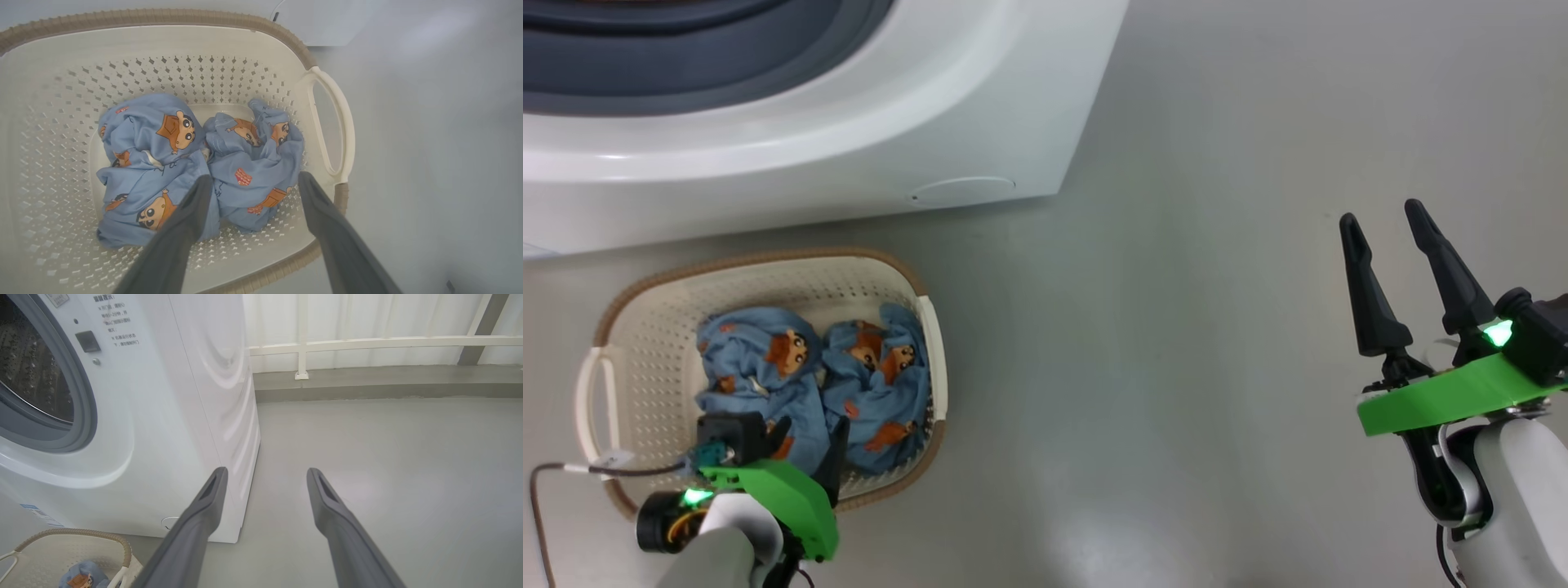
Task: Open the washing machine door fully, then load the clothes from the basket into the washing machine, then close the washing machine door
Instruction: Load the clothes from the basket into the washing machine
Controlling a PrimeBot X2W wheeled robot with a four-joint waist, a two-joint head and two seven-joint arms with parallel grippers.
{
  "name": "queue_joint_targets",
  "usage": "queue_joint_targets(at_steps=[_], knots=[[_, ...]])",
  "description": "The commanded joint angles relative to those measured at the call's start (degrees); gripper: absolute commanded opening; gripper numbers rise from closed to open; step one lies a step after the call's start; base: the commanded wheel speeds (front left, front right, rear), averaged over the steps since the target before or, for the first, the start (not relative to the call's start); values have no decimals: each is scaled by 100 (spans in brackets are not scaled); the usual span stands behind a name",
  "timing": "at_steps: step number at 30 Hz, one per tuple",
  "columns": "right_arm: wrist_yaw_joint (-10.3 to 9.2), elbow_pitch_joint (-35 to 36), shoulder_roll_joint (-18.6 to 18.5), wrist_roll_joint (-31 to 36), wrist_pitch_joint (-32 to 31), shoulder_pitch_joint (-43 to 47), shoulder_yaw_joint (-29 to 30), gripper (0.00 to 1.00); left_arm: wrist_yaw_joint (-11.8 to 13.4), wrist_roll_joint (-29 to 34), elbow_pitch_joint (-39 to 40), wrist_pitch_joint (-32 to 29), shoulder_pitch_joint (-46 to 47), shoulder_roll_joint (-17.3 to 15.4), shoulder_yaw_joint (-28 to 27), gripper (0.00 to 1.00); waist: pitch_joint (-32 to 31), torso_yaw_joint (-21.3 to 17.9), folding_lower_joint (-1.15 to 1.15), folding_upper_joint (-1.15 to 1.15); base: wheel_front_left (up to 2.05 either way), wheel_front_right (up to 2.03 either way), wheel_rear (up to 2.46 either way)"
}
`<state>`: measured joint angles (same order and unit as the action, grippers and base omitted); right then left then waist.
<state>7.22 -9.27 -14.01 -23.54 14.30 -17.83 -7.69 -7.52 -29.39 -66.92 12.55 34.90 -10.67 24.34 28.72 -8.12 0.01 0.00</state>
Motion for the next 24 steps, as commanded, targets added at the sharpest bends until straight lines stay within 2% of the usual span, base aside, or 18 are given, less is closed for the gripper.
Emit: queue_joint_targets(at_steps=[1,24], knots=[[26,140,-21,54,70,-42,-138,100,3,-47,11,12,59,-217,-92,100,127,-67,-1,0,0,0,0],[26,302,255,127,70,-456,-295,100,3,-934,-106,-448,856,-703,1045,100,1041,-462,-1,0,0,0,0]])
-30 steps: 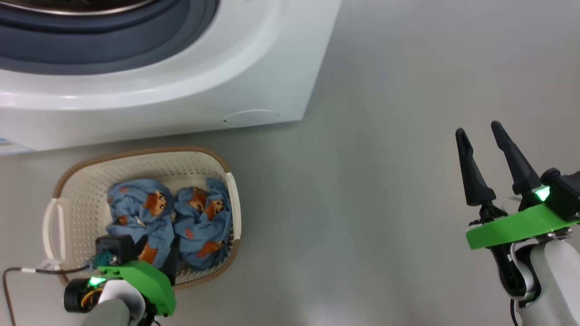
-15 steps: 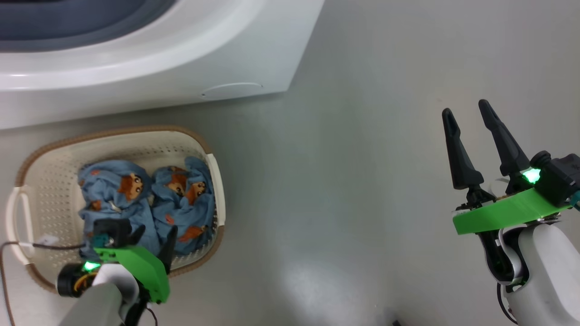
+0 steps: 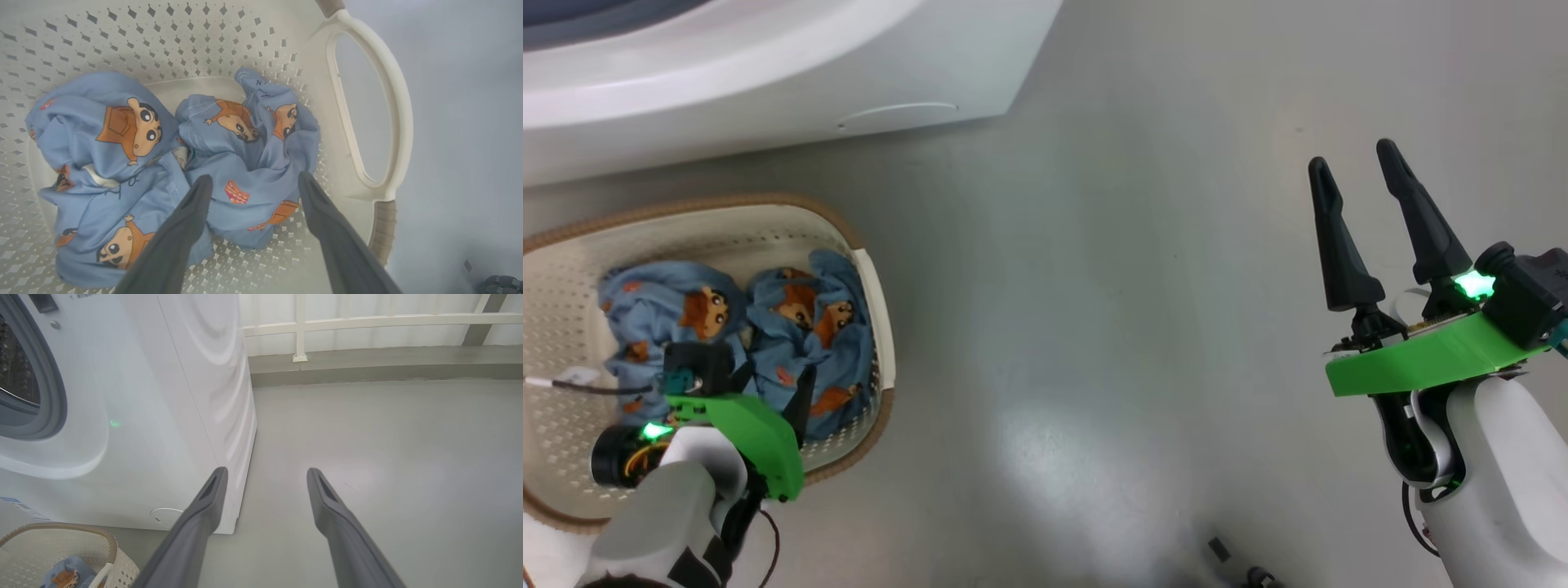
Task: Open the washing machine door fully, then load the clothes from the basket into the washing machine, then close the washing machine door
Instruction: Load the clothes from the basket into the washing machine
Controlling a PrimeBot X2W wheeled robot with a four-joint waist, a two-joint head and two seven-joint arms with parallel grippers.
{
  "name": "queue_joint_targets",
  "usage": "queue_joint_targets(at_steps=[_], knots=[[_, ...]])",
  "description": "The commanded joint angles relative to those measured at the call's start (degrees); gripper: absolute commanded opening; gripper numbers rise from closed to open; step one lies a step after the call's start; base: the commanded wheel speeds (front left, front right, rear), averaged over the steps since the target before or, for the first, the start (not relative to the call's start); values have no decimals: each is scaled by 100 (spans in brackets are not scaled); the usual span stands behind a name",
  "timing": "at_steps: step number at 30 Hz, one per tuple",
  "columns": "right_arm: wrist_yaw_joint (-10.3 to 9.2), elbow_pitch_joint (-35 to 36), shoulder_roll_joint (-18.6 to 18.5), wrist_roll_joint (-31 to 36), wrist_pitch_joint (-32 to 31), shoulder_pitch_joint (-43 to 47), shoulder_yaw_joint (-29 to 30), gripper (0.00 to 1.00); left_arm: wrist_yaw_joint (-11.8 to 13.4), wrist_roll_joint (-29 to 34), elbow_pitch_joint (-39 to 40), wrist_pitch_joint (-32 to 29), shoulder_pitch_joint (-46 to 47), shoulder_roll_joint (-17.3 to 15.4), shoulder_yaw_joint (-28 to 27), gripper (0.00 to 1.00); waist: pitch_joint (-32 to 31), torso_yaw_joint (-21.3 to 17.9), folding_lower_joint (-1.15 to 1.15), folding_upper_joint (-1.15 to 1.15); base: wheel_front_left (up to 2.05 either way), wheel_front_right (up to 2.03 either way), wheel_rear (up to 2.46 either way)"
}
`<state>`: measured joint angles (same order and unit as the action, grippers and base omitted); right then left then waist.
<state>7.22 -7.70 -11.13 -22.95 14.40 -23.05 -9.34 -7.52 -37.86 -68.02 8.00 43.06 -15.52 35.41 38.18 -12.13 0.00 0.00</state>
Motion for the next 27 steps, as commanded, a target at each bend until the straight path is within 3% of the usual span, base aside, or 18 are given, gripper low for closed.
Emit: queue_joint_targets(at_steps=[1,27], knots=[[26,149,-24,70,60,50,-136,100,3,-117,-1,-2,67,-239,-21,100,122,-72,0,0,0,0,0],[26,250,120,78,60,-312,-357,100,3,-1107,231,-535,558,-697,929,100,786,-386,0,0,0,0,0]])
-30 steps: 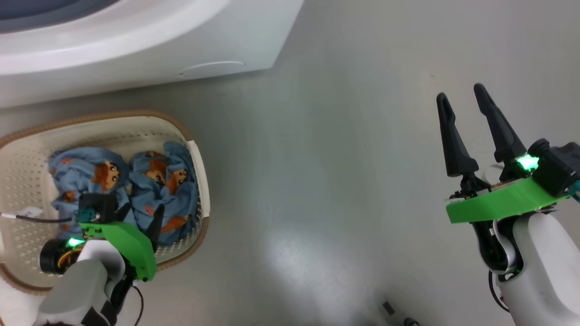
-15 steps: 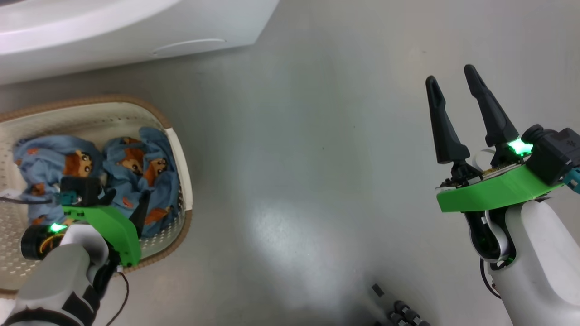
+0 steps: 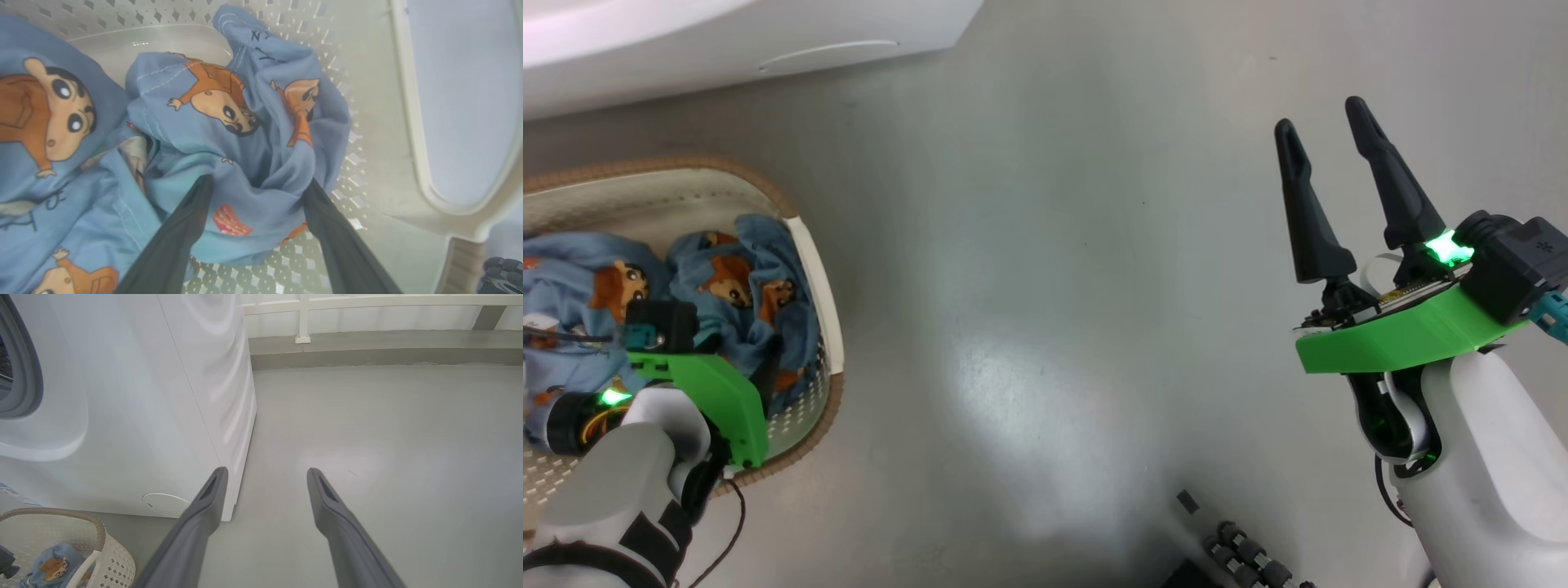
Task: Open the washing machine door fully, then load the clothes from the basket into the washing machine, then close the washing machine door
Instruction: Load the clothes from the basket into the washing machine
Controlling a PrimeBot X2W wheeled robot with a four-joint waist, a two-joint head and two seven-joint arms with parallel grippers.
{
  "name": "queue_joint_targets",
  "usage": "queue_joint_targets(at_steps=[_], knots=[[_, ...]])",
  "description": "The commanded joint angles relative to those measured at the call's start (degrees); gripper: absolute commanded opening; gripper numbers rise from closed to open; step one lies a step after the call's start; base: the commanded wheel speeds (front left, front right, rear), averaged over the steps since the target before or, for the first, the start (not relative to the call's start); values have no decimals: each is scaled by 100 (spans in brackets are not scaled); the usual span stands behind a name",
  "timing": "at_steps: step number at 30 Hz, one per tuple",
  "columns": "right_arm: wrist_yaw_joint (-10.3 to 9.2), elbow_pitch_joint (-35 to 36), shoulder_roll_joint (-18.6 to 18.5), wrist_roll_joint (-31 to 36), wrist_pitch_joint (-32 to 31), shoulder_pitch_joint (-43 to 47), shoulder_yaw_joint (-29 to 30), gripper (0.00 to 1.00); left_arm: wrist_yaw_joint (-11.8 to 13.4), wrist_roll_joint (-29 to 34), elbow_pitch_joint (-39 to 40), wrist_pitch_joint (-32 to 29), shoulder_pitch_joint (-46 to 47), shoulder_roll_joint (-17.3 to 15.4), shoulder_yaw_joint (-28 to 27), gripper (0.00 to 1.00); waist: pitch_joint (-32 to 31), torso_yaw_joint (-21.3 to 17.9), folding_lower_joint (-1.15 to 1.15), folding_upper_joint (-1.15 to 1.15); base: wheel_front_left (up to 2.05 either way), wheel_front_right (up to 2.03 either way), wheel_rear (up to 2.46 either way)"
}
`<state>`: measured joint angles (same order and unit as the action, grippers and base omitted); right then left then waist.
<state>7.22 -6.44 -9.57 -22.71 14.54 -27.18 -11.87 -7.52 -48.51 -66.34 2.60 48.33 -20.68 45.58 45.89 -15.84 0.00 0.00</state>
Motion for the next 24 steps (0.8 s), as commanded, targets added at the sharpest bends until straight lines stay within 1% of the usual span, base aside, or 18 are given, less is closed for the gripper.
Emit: queue_joint_targets(at_steps=[1,9,10,11,12,17,24], knots=[[26,128,-32,57,46,99,-111,100,3,-83,84,-24,37,-202,-37,100,25,-22,0,0,0,0,0],[26,138,4,59,46,84,-201,100,3,-465,262,-167,30,-358,337,100,67,-119,0,0,0,0,0],[26,140,7,61,46,85,-212,100,3,-509,272,-176,28,-375,383,57,65,-130,0,0,0,0,0],[26,141,7,62,46,87,-219,100,3,-549,275,-180,28,-389,428,7,59,-138,0,0,0,0,0],[26,143,5,64,46,91,-223,100,3,-589,275,-193,27,-397,474,0,50,-142,0,0,0,0,0],[26,138,-14,78,46,115,-204,100,3,-825,308,-195,52,-388,654,0,-21,-111,0,0,0,0,0],[26,62,-33,53,46,132,-196,100,3,-1160,273,85,-41,-320,796,0,-365,36,0,0,0,0,0]])
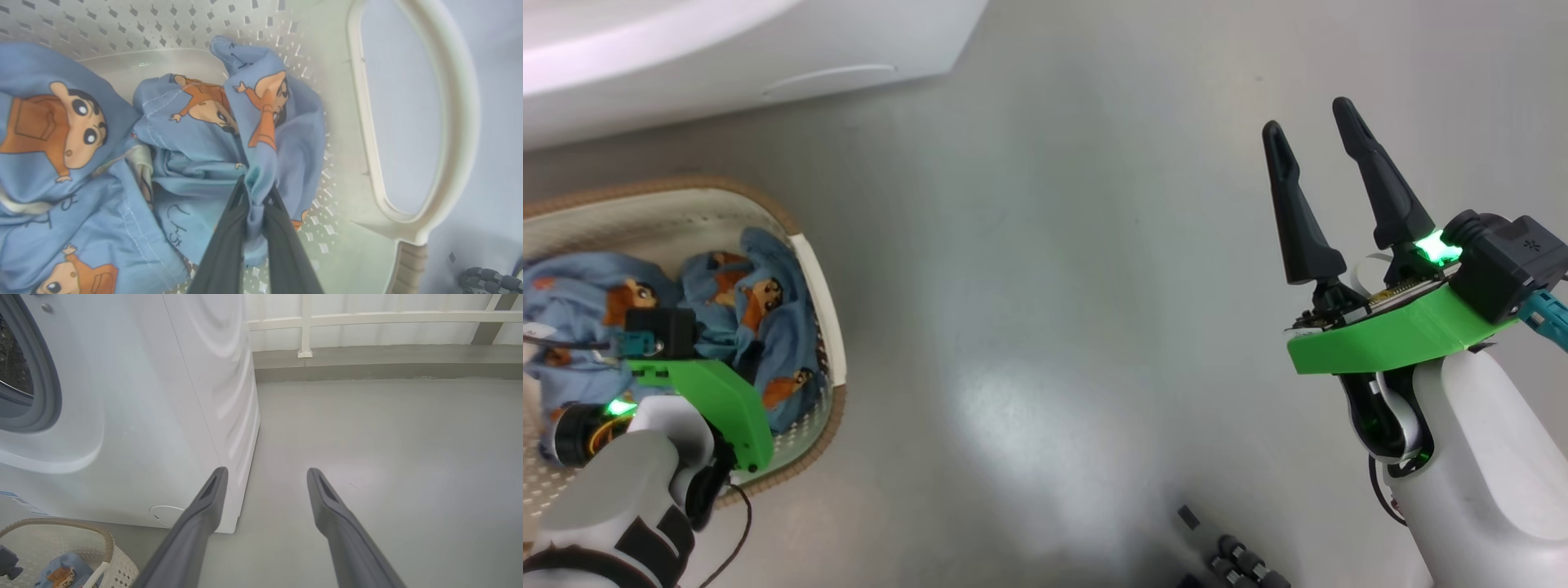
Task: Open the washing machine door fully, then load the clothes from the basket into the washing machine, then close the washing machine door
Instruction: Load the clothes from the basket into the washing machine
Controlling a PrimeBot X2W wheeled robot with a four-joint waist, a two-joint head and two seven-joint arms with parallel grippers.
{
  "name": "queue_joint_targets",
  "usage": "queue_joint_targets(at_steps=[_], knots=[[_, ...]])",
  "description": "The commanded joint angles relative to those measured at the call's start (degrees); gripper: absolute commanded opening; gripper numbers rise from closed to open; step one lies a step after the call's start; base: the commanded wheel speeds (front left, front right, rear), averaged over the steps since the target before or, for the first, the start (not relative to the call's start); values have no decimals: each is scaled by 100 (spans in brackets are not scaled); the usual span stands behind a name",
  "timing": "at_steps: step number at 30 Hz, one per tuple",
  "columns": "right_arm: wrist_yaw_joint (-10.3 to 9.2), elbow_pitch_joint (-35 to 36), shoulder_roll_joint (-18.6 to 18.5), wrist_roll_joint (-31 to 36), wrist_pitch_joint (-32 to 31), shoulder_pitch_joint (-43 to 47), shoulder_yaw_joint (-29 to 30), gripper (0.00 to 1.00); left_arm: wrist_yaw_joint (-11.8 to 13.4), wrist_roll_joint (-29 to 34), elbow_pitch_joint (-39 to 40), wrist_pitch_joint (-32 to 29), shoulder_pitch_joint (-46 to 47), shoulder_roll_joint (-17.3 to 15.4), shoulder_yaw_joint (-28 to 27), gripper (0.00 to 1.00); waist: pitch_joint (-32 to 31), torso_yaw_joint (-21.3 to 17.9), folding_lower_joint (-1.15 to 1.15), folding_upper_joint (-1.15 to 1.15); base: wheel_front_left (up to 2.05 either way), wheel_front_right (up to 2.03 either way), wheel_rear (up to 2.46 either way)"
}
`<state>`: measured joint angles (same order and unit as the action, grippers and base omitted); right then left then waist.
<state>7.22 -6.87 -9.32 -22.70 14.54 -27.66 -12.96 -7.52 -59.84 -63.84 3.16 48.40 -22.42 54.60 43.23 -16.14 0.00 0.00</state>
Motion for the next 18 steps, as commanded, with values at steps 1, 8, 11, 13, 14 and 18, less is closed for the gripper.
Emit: queue_joint_targets(at_steps=[1,8,11,13,14,18], knots=[[26,88,-72,46,46,191,-100,100,3,-138,17,118,-110,-132,-85,0,-228,111,0,0,0,0,0],[26,12,-143,15,46,277,-84,100,3,-395,33,469,-289,-77,-13,0,-627,256,0,0,0,0,0],[26,-24,-185,1,46,359,-48,100,3,-487,72,686,-375,-31,36,0,-840,340,0,0,0,0,0],[26,-53,-221,-5,46,424,-28,100,3,-543,100,822,-436,-4,65,0,-996,400,0,0,0,0,0],[26,-65,-241,-11,46,457,-13,100,3,-563,123,876,-470,13,88,0,-1073,432,0,0,0,0,0],[26,-109,-319,-37,46,581,36,100,3,-661,208,1068,-588,65,105,0,-1371,555,0,0,0,0,0]])
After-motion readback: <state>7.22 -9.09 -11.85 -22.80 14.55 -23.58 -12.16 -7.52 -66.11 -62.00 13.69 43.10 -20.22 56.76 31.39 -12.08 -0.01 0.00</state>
